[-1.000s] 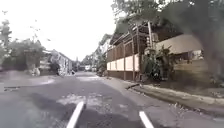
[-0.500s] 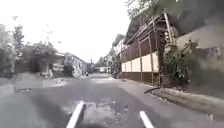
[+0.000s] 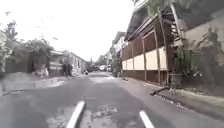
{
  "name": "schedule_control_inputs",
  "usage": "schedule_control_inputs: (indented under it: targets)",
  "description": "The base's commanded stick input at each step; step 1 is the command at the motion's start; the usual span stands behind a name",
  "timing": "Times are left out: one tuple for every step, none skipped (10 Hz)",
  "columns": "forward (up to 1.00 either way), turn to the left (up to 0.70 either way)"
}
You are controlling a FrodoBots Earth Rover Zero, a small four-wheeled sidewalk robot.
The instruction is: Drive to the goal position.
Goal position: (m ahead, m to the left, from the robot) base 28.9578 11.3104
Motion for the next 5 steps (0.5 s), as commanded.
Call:
schedule_control_inputs:
  targets:
    - [0.85,0.00]
    - [0.85,0.00]
    - [0.85,0.00]
    - [0.85,0.00]
    - [0.85,0.00]
